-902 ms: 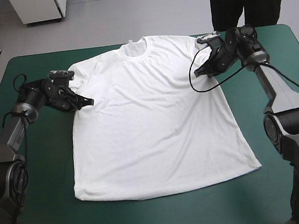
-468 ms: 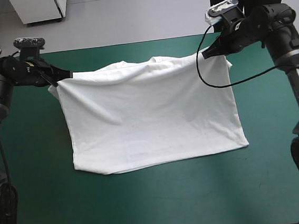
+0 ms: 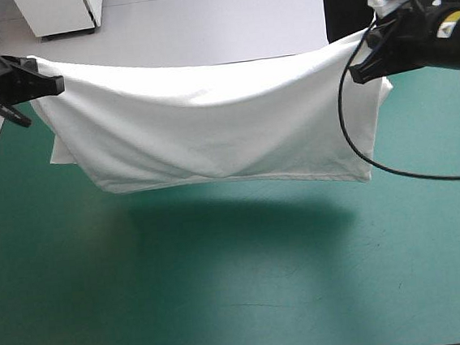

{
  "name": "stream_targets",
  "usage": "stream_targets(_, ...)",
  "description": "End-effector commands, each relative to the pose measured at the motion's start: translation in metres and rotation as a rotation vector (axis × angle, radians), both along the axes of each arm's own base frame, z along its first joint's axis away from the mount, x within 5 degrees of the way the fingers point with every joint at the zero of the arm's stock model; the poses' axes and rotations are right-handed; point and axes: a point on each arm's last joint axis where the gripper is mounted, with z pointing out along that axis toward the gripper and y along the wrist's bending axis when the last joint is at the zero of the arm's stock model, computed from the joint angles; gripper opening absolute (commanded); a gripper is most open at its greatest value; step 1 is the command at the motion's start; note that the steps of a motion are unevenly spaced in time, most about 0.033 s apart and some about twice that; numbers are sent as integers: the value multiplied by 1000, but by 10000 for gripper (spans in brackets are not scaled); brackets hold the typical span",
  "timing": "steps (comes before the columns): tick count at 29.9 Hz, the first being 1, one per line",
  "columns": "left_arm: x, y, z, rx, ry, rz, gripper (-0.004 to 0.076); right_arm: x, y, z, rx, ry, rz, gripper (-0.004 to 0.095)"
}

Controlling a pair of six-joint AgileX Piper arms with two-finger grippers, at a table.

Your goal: Fold the cloth

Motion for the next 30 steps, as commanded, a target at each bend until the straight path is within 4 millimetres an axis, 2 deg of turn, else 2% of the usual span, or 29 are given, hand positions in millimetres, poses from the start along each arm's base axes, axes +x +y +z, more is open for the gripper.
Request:
stream_targets(1, -44, -1, 34, -11, -175, 1, -9, -56, -8, 38, 35, -202, 2, -13)
stream_targets(4, -62, -2, 41, -9, -201, -3, -9, -87, -13, 49, 41, -255, 3, -13)
stream_targets(9, -79, -3, 44, -7, -199, -11, -9, -120, -18, 56, 43, -298, 7, -13)
stream_targets(11, -80, -3, 41, -4, -169, -15, -9, -127, -19, 57, 52, -298, 5, -13)
stream_targets(15, -80, -4, 40, -6, -156, -20, -9, -128, -19, 55, 67, -269, 0, -13)
stream_targets(19, -70, -4, 36, -10, -143, -20, -9, -109, -16, 48, 74, -211, -6, -13)
stream_targets(22, -55, -4, 31, -23, -117, -29, -9, -84, -12, 41, 70, -168, -9, -13)
stream_targets(26, -24, -5, 21, -48, -104, -35, -9, -40, -5, 28, 75, -122, -11, -13)
stream_targets(30, 16, -4, 11, -76, -139, -17, -9, 5, 1, 14, 86, -114, -22, -14)
